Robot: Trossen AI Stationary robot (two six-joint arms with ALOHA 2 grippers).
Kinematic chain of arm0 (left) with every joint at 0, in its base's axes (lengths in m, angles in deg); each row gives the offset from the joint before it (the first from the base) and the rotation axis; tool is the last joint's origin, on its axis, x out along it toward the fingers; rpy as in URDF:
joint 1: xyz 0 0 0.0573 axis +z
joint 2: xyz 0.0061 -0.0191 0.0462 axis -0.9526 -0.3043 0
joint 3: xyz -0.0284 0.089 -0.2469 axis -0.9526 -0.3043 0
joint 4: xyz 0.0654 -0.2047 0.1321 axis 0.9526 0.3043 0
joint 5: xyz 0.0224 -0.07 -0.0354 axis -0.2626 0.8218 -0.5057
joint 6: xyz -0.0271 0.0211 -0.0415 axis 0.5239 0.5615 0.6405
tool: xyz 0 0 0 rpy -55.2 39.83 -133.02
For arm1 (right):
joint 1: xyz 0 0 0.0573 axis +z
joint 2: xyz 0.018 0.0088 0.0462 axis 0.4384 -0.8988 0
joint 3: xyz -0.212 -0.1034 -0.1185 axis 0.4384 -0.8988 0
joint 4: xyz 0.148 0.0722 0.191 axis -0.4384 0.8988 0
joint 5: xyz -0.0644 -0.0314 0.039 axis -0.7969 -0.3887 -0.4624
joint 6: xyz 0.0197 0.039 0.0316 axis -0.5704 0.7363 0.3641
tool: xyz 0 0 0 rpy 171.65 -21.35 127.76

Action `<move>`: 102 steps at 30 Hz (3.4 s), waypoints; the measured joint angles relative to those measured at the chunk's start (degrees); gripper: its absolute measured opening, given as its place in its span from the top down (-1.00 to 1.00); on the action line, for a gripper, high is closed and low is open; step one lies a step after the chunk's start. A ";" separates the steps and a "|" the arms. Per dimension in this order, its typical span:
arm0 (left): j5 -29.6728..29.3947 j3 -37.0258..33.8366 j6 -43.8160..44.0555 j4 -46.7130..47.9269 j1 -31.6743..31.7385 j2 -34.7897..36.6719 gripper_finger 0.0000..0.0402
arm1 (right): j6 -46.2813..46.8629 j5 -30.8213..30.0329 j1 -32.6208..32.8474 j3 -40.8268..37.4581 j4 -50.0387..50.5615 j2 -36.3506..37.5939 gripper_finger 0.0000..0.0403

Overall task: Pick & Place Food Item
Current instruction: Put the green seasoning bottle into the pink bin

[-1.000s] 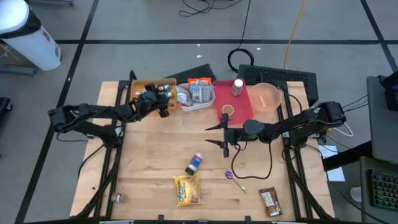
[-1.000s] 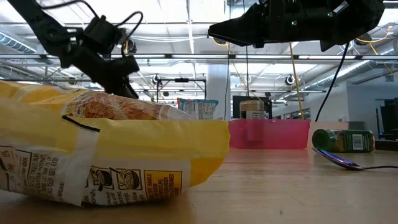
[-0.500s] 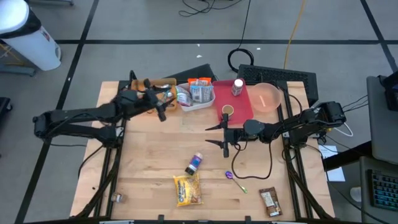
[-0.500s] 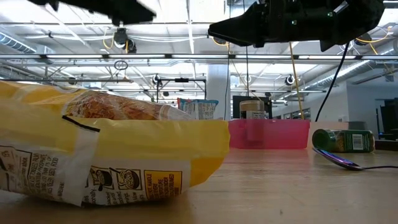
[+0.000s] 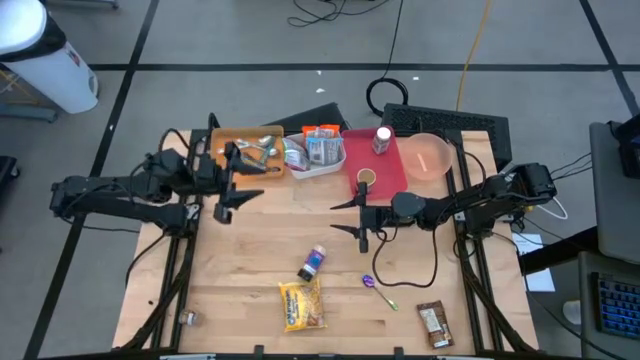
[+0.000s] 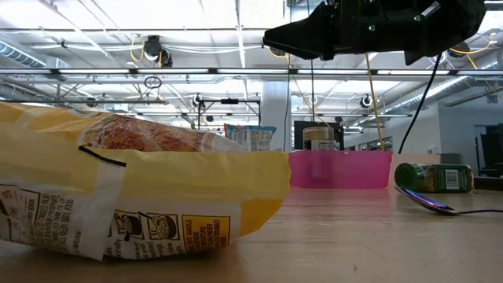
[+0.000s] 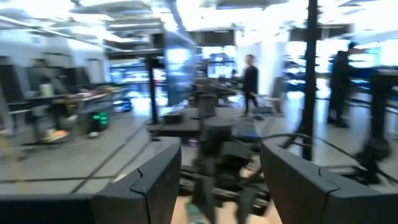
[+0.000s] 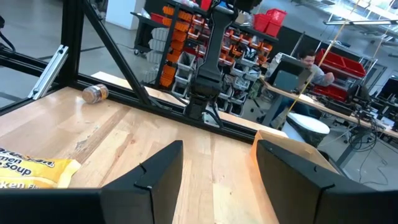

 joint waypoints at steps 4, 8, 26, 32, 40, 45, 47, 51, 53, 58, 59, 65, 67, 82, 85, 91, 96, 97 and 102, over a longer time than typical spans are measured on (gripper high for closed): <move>1.55 0.00 -2.44 1.45 -1.96 -2.00 -0.13 | 0.00 0.02 0.00 0.00 0.02 -0.02 0.03; 0.79 -0.02 -4.05 6.60 -3.25 -6.23 -0.13 | 0.00 0.02 0.00 0.00 0.22 -0.02 0.03; -3.08 -0.04 -6.64 -18.90 -3.35 -36.62 -0.13 | 1.89 0.02 0.09 0.00 1.26 0.00 0.03; -5.23 -0.07 -5.43 -17.92 -3.31 -37.10 -0.13 | 7.83 0.04 0.11 0.00 4.40 0.00 0.03; -5.25 -0.04 -0.54 -7.57 -4.47 -36.82 -0.13 | 19.68 0.14 0.11 -0.02 13.50 0.00 0.03; -5.39 -0.07 6.63 -4.89 -6.61 -36.81 -0.13 | 30.80 0.29 0.88 -0.02 17.86 -0.20 0.03; -5.56 -0.07 7.46 -4.74 -8.45 -36.81 -0.13 | 33.42 0.68 2.27 -0.19 18.24 -1.00 0.03; -10.98 -0.06 7.50 -2.14 -13.43 -37.30 -0.13 | 34.08 1.64 6.51 -0.79 14.55 -2.94 0.03; -14.12 -0.07 7.58 -1.49 -16.01 -37.31 -0.13 | 33.84 1.46 8.68 -0.81 12.55 -3.28 0.03; -17.68 -0.07 9.13 0.00 -21.63 -37.30 -0.13 | 34.08 -1.33 14.40 -0.74 7.06 -3.20 0.03; -17.81 -0.07 9.17 -0.22 -22.63 -37.30 -0.13 | 34.02 -2.56 15.82 -0.76 6.38 -3.25 0.03; -18.87 -0.07 10.66 -0.17 -27.54 -37.30 -0.13 | 32.06 -7.86 23.03 -0.74 3.61 -3.26 0.03; -20.11 -0.07 10.86 -0.13 -28.86 -37.30 -0.13 | 31.31 -9.12 24.95 -0.74 2.33 -3.26 0.03; -21.78 -0.07 8.79 -0.17 -30.54 -37.30 -0.13 | 24.28 -18.27 29.77 -0.74 17.59 14.00 0.03; -23.96 -0.07 7.14 -0.18 -29.91 -37.30 -0.13 | 26.22 -22.52 29.65 -0.74 28.29 20.35 0.03; -26.69 -0.07 2.11 -0.67 -27.52 -37.30 -0.13 | 31.45 -27.01 26.33 -0.74 48.33 28.21 0.03; -26.78 -0.07 -1.91 -2.07 -24.12 -37.30 -0.13 | 34.18 -23.03 20.71 -0.74 61.70 29.81 0.03; -26.80 -0.07 -2.74 -2.80 -23.26 -37.30 -0.13 | 34.14 -21.31 19.16 -0.74 63.48 29.91 0.03; -26.80 -0.07 -6.33 -7.09 -18.85 -37.28 -0.13 | 33.69 -12.55 10.65 -0.74 70.24 30.03 0.02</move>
